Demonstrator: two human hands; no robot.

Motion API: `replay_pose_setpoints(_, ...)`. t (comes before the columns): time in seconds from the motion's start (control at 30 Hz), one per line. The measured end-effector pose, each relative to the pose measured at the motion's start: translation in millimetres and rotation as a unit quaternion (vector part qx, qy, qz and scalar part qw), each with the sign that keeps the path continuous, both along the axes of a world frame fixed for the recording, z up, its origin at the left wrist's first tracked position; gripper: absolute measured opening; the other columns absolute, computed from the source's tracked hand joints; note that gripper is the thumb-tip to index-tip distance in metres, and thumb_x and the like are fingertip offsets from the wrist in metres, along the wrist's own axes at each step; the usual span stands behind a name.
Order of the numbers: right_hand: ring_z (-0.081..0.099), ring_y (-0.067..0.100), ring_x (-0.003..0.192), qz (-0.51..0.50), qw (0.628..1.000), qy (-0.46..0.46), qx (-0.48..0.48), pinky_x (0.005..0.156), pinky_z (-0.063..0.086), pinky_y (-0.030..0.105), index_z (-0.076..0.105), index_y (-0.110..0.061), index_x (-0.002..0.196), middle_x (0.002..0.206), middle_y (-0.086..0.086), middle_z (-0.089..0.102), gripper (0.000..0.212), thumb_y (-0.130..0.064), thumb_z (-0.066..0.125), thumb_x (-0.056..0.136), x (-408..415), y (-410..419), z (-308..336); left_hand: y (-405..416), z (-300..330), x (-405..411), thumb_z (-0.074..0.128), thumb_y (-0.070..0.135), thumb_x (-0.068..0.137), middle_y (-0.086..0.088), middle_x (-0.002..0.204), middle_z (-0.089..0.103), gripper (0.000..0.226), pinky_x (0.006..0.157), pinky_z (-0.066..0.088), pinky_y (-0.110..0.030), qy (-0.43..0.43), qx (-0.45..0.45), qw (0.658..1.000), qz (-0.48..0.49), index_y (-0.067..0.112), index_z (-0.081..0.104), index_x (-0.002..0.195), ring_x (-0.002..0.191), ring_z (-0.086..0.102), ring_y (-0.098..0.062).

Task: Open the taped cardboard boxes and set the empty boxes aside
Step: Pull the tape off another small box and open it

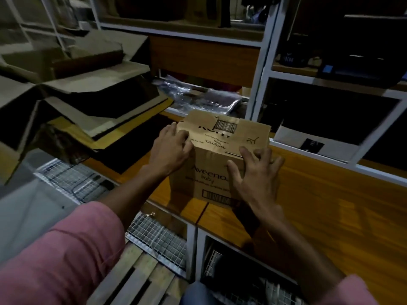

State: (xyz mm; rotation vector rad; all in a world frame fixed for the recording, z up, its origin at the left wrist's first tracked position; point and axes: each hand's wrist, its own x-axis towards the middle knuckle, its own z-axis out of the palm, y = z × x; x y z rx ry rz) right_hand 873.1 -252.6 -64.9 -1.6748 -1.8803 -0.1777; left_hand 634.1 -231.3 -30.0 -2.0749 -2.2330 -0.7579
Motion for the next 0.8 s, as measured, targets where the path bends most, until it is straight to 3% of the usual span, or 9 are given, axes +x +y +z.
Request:
replay_pose_setpoints(0.1, 0.03, 0.034, 0.117, -0.01, 1.0, 0.02, -0.008, 0.079, 0.049, 0.037, 0.055, -0.033, 0.136, 0.134, 0.008, 0.036, 0.061, -0.071, 0.048, 0.09, -10.9, 10.8, -1.4, 18.4, 1.9, -5.7, 0.025, 0.045, 0.097, -0.015, 0.15, 0.052, 0.061, 0.12, 0.031, -0.052, 0.081, 0.013, 0.995, -0.048, 0.008, 0.063, 0.127, 0.148, 0.035, -0.034)
replay_pose_setpoints(0.17, 0.028, 0.032, 0.118, -0.024, 0.998, 0.047, -0.016, 0.084, 0.042, 0.036, 0.056, -0.034, 0.136, 0.135, 0.006, 0.036, 0.064, -0.075, 0.044, 0.088, -17.6, 18.0, -3.3, 30.3, 2.5, -13.3, 0.033, 0.038, 0.096, -0.02, 0.124, 0.066, 0.045, 0.11, 0.041, -0.051, 0.076, 0.023, 0.994, -0.07, 0.007, 0.064, 0.106, 0.132, 0.052, -0.037)
replay_pose_setpoints(0.27, 0.028, 0.031, 0.118, -0.046, 0.996, 0.072, -0.02, 0.088, 0.042, 0.038, 0.056, -0.036, 0.135, 0.135, 0.004, 0.035, 0.071, -0.082, 0.034, 0.085, -35.6, 25.5, -6.2, 50.0, 14.7, -24.9, 0.045, 0.034, 0.097, -0.015, 0.097, 0.065, 0.021, 0.088, 0.046, -0.045, 0.061, 0.034, 0.993, -0.094, 0.016, 0.048, 0.087, 0.1, 0.059, -0.034)
replay_pose_setpoints(0.33, 0.028, 0.03, 0.12, -0.066, 0.994, 0.077, -0.033, 0.09, 0.042, 0.039, 0.055, -0.036, 0.136, 0.135, 0.002, 0.034, 0.074, -0.084, 0.032, 0.085, -46.2, 27.3, -7.7, 71.5, 20.5, -20.9, 0.047, 0.036, 0.098, -0.013, 0.104, 0.065, 0.019, 0.091, 0.043, -0.046, 0.078, 0.012, 0.989, -0.124, 0.019, 0.049, 0.091, 0.105, 0.057, -0.032)
replay_pose_setpoints(0.43, 0.03, 0.031, 0.121, -0.103, 0.99, 0.076, -0.066, 0.093, 0.045, 0.048, 0.053, -0.036, 0.139, 0.139, 0.004, 0.036, 0.07, -0.079, 0.037, 0.086, -61.1, 23.0, -0.8, 91.4, 15.8, -3.4, 0.041, 0.044, 0.099, -0.008, 0.132, 0.062, 0.034, 0.109, 0.03, -0.057, 0.106, -0.05, 0.976, -0.183, 0.02, 0.056, 0.118, 0.131, 0.047, -0.031)
replay_pose_setpoints(0.6, 0.023, 0.04, 0.138, -0.149, 0.98, 0.016, -0.129, 0.107, 0.03, 0.064, 0.05, -0.032, 0.143, 0.15, 0.009, 0.039, 0.063, -0.06, 0.059, 0.088, -90.5, 18.9, 19.2, 99.8, 9.3, -4.0, 0.025, 0.049, 0.096, -0.003, 0.148, 0.052, 0.056, 0.112, 0.028, -0.061, 0.147, -0.049, 0.966, -0.209, 0.023, 0.05, 0.138, 0.14, 0.04, -0.026)
replay_pose_setpoints(0.73, 0.035, 0.037, 0.132, -0.146, 0.987, -0.014, -0.071, 0.103, 0.036, 0.06, 0.063, -0.021, 0.13, 0.139, 0.012, 0.054, 0.054, -0.046, 0.07, 0.083, -116.4, 19.2, 29.7, 96.3, 17.8, -8.9, 0.025, 0.048, 0.097, -0.002, 0.154, 0.044, 0.056, 0.115, 0.024, -0.061, 0.157, -0.072, 0.962, -0.211, 0.023, 0.046, 0.144, 0.143, 0.034, -0.026)
replay_pose_setpoints(0.8, 0.042, 0.031, 0.127, -0.078, 0.995, 0.015, -0.054, 0.1, 0.043, 0.056, 0.06, -0.024, 0.136, 0.134, 0.012, 0.058, 0.053, -0.034, 0.072, 0.085, -127.5, 14.2, 17.3, 97.0, 19.6, -12.7, 0.028, 0.048, 0.099, -0.003, 0.157, 0.04, 0.056, 0.115, 0.022, -0.059, 0.159, -0.081, 0.96, -0.214, 0.023, 0.043, 0.147, 0.145, 0.031, -0.026)
